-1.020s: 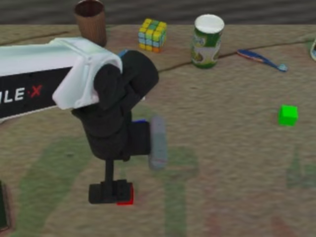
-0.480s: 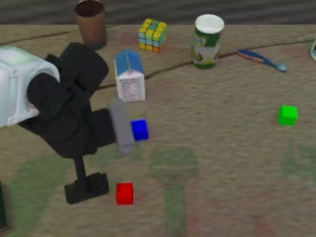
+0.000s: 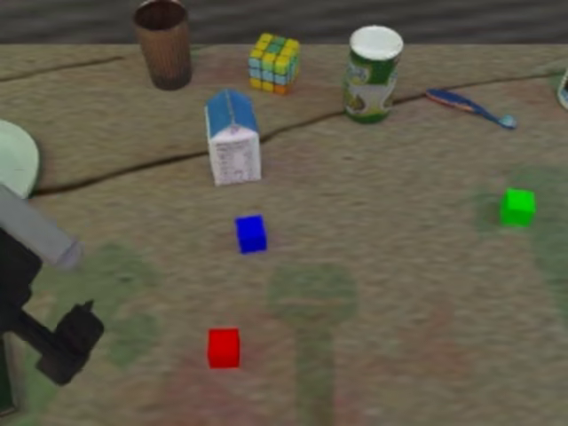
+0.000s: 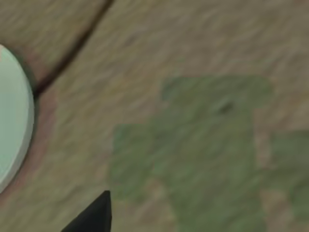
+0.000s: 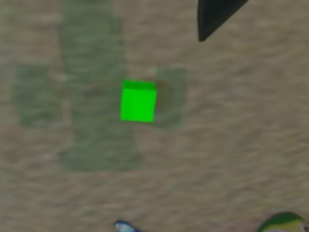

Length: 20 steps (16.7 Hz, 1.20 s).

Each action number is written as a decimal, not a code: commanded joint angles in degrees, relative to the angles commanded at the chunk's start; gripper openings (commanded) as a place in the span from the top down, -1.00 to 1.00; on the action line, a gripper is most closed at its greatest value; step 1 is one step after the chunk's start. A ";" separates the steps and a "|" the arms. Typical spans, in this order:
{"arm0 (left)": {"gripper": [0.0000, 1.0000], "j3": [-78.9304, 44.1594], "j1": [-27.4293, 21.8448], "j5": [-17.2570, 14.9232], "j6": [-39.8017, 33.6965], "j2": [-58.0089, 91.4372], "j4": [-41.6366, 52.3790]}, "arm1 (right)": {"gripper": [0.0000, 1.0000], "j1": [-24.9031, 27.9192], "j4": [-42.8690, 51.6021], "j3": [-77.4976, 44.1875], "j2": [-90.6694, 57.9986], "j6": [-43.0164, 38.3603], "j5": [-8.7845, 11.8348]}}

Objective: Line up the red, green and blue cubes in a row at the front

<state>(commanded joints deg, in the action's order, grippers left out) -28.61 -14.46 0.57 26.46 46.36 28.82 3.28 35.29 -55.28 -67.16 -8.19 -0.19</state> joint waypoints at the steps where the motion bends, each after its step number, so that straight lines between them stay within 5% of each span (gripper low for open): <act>1: -1.00 3.83 1.99 0.09 -2.58 -5.61 -2.74 | -1.00 0.32 3.37 -4.94 -6.99 -0.72 -0.02; 10: -1.00 25.55 13.66 -0.23 -21.79 -39.23 -23.61 | -1.00 2.64 26.85 -41.60 -52.99 -6.10 -0.03; 20: -1.00 28.61 15.61 -0.57 -26.46 -46.36 -28.82 | -1.00 2.78 31.12 -50.36 -61.97 -7.28 -0.01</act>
<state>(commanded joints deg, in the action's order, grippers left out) 0.00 1.15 0.00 0.00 0.00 0.00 6.06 66.42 -105.63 -129.13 -15.47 -0.20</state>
